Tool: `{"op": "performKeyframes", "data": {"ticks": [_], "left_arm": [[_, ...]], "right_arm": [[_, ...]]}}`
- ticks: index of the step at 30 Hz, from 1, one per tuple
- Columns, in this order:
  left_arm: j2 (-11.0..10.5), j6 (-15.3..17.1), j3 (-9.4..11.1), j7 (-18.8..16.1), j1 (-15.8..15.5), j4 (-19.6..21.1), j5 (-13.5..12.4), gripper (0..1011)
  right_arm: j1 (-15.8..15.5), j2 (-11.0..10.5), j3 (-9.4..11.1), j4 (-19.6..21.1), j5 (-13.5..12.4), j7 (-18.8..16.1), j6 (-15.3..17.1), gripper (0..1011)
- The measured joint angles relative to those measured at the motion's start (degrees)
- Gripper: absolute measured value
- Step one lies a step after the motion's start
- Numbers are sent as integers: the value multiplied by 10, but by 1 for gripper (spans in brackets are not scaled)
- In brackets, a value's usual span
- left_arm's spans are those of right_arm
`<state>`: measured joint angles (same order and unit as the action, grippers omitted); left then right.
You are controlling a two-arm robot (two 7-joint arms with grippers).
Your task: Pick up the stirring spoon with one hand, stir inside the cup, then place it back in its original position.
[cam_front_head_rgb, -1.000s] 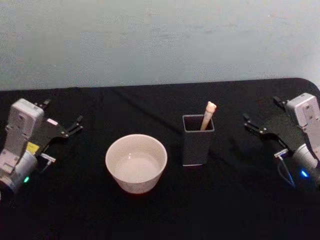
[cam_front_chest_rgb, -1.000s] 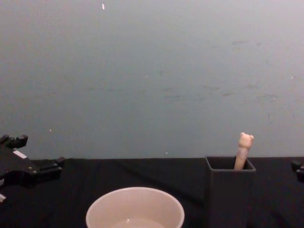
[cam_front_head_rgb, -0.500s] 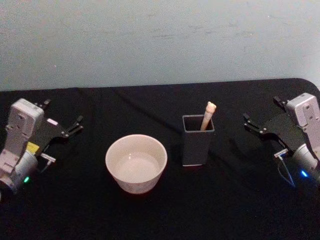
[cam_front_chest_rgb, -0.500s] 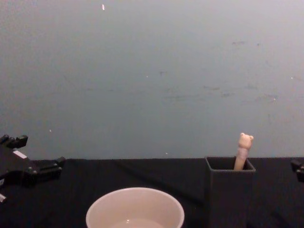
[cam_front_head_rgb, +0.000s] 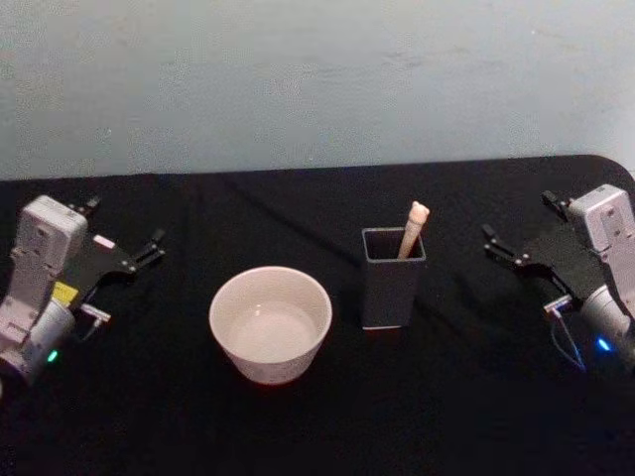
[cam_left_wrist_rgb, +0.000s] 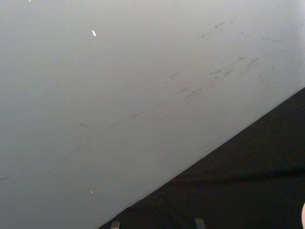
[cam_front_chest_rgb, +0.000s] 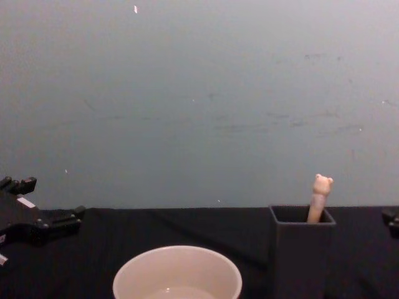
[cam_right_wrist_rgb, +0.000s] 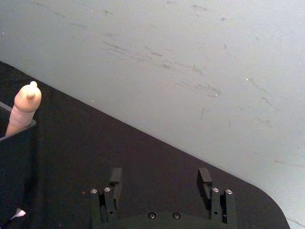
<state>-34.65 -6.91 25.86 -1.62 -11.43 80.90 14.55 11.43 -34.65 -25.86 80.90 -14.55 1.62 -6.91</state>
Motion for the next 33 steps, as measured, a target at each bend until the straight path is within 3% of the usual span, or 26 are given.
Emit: {"op": "performKeyframes", "data": {"ticks": [33], "left_arm": [[0, 0, 0, 0, 0, 0, 0, 1001]], "right_arm": [[0, 0, 0, 0, 0, 0, 0, 1002]]}}
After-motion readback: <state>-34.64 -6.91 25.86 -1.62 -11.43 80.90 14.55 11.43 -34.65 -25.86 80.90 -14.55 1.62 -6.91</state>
